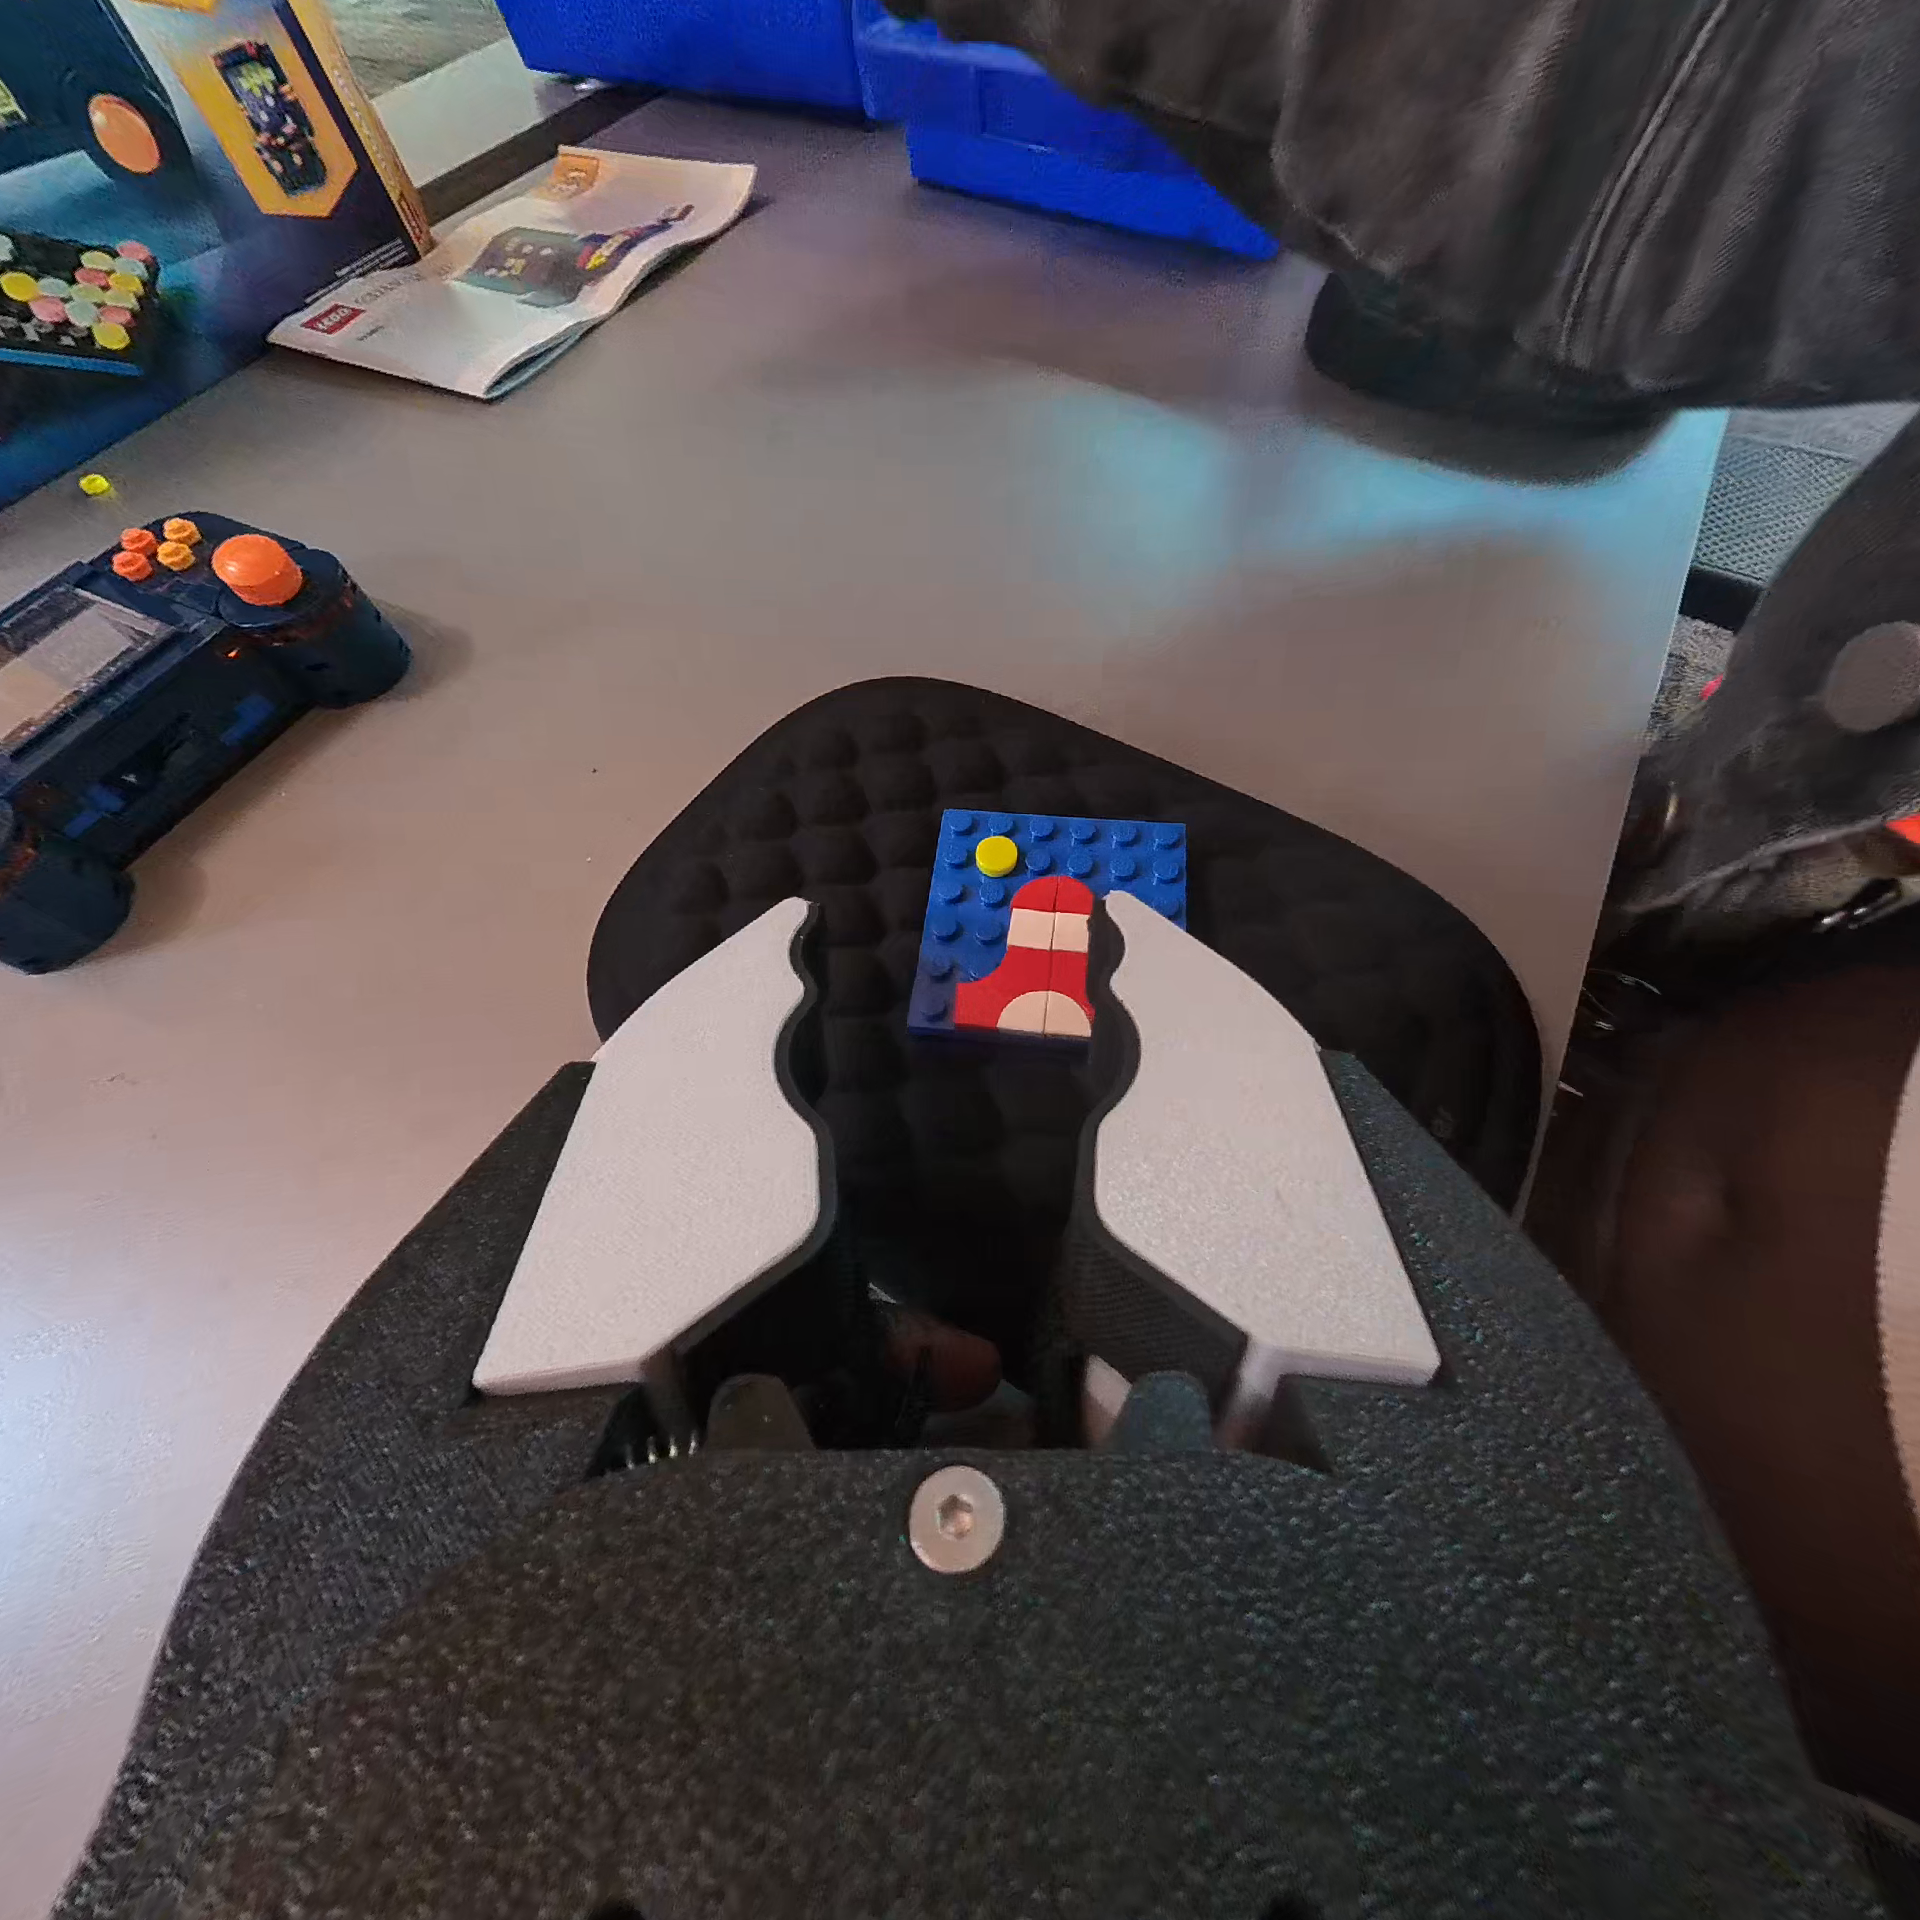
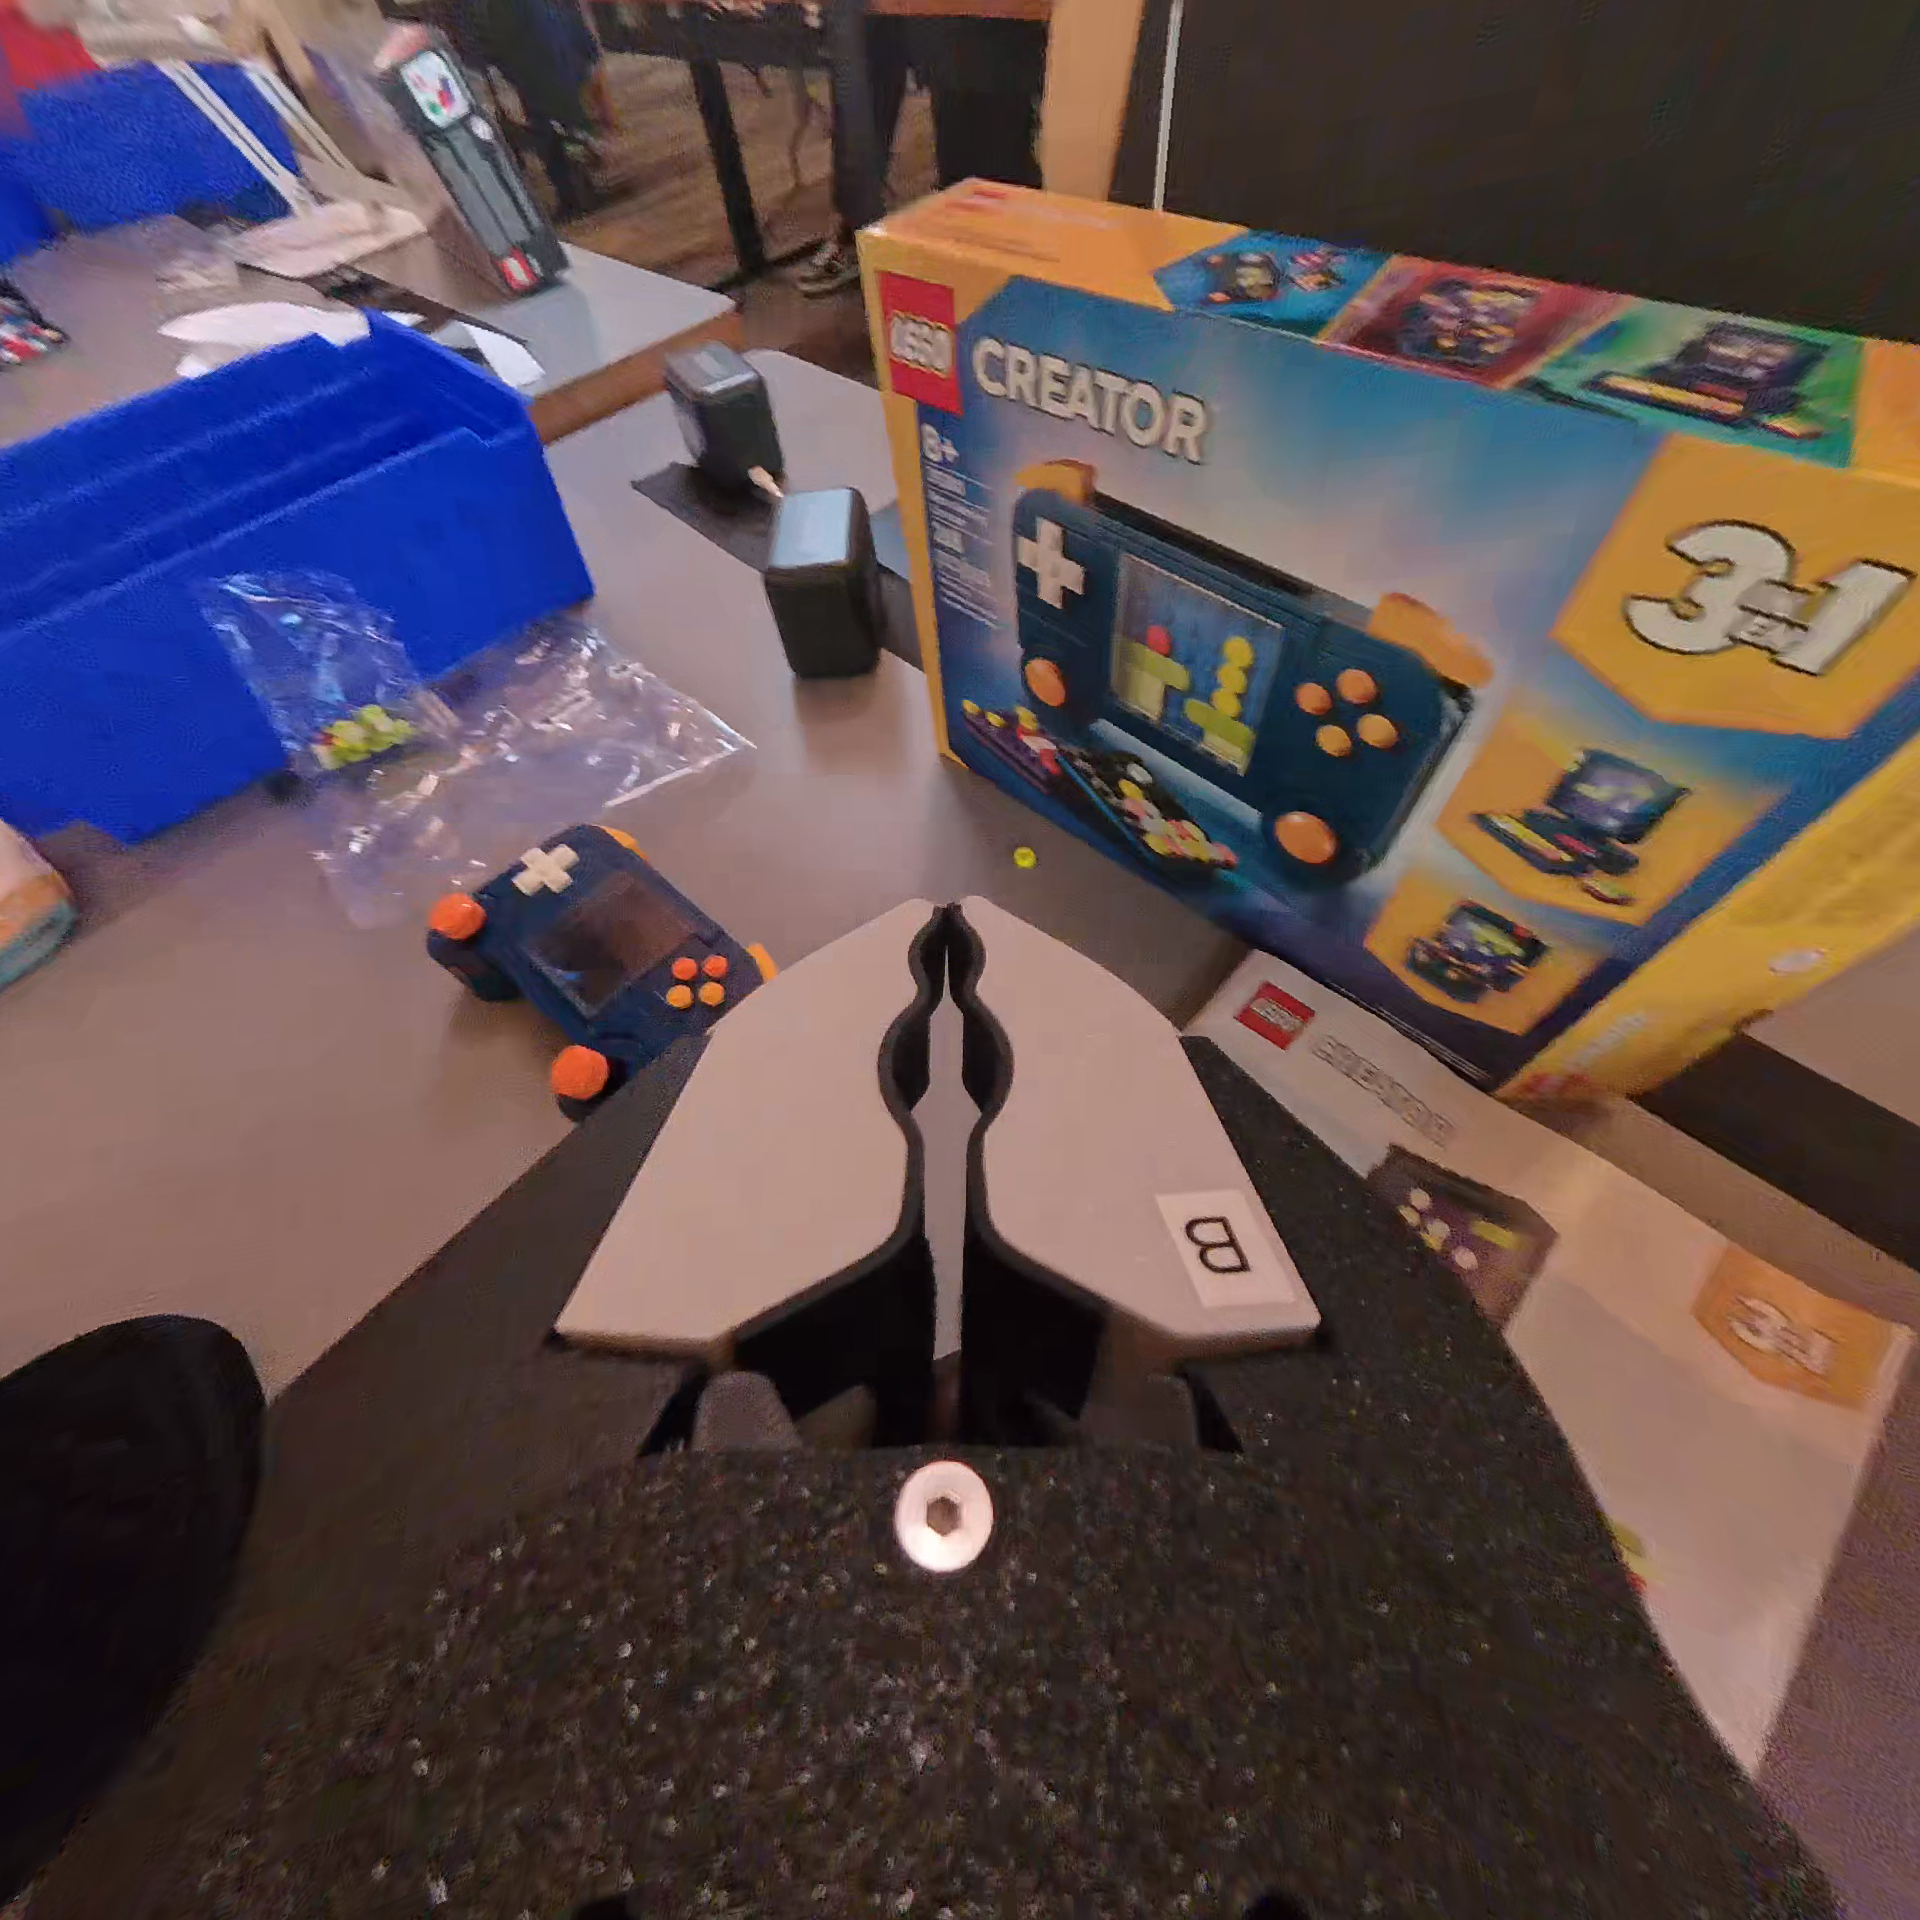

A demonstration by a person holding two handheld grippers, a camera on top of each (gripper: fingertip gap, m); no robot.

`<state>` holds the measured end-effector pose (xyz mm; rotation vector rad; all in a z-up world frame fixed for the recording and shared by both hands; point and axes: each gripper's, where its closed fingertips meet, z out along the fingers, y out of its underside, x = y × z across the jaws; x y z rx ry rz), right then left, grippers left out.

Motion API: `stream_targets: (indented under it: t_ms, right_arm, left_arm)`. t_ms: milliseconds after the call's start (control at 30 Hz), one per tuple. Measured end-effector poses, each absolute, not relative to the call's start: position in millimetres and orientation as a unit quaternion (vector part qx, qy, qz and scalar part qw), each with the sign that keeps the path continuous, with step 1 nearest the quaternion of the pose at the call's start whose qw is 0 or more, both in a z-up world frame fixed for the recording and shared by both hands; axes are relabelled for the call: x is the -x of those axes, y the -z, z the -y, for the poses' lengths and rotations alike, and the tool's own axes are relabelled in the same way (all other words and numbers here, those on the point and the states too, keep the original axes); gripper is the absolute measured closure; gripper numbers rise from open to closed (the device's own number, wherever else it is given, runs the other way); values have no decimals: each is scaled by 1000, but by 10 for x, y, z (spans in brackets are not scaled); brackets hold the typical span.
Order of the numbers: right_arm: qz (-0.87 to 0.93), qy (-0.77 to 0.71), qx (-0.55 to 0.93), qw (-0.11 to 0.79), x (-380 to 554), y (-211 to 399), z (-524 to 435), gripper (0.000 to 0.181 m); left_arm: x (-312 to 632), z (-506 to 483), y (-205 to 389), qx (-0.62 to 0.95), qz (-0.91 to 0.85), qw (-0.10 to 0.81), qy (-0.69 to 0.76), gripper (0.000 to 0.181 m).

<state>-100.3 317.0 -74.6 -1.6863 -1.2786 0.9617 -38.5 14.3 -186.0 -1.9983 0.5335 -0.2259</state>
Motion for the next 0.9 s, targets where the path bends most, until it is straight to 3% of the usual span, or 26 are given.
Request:
stream_targets:
  t_ms: [67,233,367,700,900]
  right_arm:
    - [511,-372,679,373,1007,889,-3207,158]
    - [625,-302,660,289,1471,1586,-3181,147]
    - [689,-241,621,284,1871,1957,-3445,148]
    - [669,-254,638,285,2286,2164,-3556,156]
    - [661,-253,643,291,2296,2190,-3593,174]
  left_arm:
    - [386,-152,1860,829,-219,506,93,134]
    - [390,-157,1860,830,-217,506,94,133]
    - [395,-159,1860,830,-215,506,94,133]
    - [396,-158,1857,830,-216,507,94,133]
    - [393,-157,1858,830,-215,506,96,133]
